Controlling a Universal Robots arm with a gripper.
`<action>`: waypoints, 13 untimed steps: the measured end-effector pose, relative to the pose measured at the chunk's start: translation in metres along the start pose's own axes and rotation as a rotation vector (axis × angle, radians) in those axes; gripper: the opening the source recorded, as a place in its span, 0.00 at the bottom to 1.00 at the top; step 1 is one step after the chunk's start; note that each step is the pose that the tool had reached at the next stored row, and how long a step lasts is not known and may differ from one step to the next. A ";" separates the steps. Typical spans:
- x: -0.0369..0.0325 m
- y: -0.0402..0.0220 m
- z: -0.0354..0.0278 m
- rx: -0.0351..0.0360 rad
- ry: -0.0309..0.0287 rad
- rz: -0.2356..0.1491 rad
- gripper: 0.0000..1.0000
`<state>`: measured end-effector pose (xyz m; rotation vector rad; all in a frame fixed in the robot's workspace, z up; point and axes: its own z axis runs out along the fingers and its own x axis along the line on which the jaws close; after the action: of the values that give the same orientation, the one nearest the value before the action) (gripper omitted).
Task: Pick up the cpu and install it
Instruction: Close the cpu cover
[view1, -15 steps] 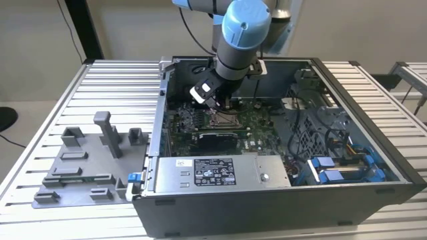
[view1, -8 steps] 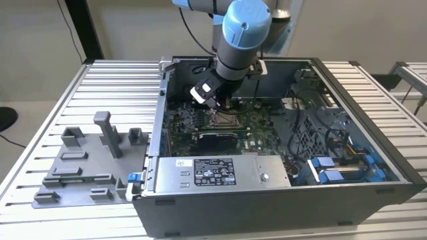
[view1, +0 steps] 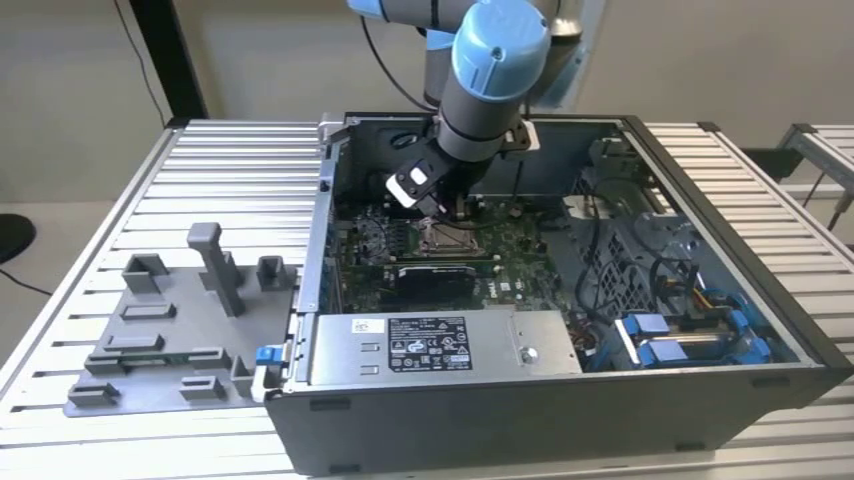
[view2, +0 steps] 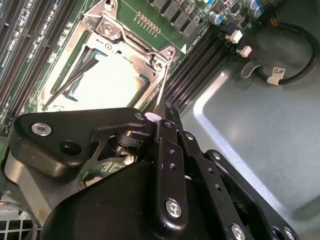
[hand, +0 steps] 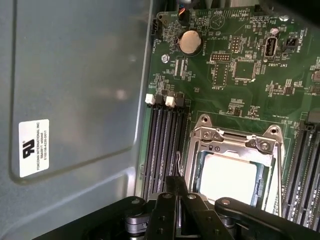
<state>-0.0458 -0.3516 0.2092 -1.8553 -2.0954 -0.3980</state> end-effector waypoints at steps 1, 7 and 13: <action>0.0000 0.0008 0.0001 -0.0001 0.0001 0.000 0.00; -0.0006 0.0053 0.0009 0.0001 0.0000 0.000 0.00; -0.0011 0.0097 0.0021 0.0004 0.0002 -0.001 0.00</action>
<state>-0.0362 -0.3506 0.2068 -1.8539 -2.0964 -0.3980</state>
